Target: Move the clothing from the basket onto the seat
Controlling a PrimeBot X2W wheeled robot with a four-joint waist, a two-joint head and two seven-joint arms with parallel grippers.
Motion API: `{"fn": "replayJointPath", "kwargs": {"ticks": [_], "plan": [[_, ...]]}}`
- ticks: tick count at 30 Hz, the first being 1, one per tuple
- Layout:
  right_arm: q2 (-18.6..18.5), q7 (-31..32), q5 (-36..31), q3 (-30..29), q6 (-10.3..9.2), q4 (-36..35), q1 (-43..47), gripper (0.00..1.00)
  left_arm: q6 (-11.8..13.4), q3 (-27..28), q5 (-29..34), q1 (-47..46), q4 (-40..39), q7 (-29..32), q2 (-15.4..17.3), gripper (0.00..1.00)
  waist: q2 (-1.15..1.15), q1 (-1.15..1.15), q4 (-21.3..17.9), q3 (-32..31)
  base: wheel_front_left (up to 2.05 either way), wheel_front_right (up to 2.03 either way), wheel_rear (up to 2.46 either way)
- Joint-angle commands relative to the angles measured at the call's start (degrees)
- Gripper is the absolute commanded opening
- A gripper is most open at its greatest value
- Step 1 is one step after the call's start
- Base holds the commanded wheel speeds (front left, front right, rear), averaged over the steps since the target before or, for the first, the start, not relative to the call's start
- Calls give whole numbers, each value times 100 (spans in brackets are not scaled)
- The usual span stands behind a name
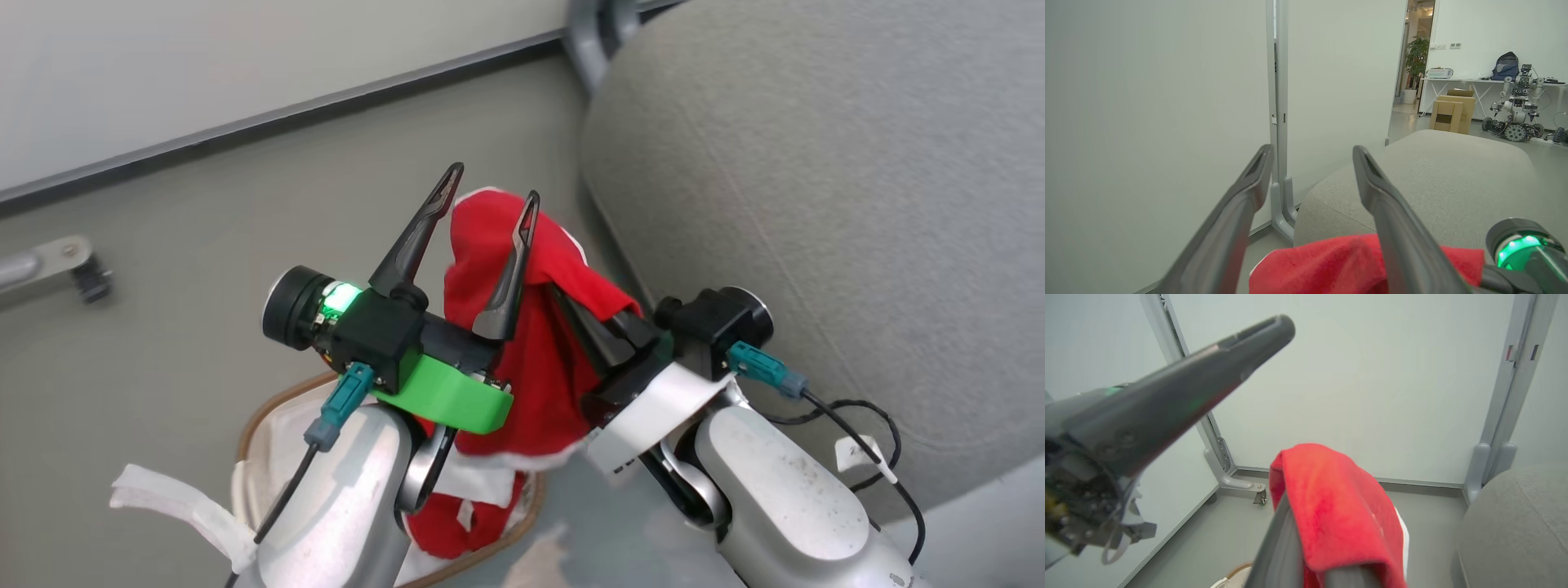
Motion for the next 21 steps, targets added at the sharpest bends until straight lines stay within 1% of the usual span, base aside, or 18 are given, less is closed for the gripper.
{"fn": "replayJointPath", "kwargs": {"ticks": [1, 6, 7, 15, 21], "plan": [[-17, -13, 43, -41, -5, -28, 132, 0, -34, 42, 27, -21, 41, -3, 26, 100, 0, 0, -858, 159, 0, 0, 0], [-13, -13, 103, -136, -4, -89, 215, 0, -94, 79, 123, -9, 160, -3, 30, 100, 0, 0, -1413, 232, 0, 0, 0], [-15, -13, 73, -227, -4, -99, 253, 0, -119, 31, 105, -28, 183, -3, 29, 100, 0, 0, -1452, 255, 0, 0, 0], [-11, -13, -272, -701, -4, -127, 407, 0, -238, -229, -5, -285, 431, -3, 35, 100, 0, 0, -1534, 448, 0, 0, 0], [-15, -13, -584, -1045, -5, 11, 3, 0, -254, -205, 143, -379, 581, -3, 32, 100, 0, 0, -1535, 746, 0, 0, 0]]}}
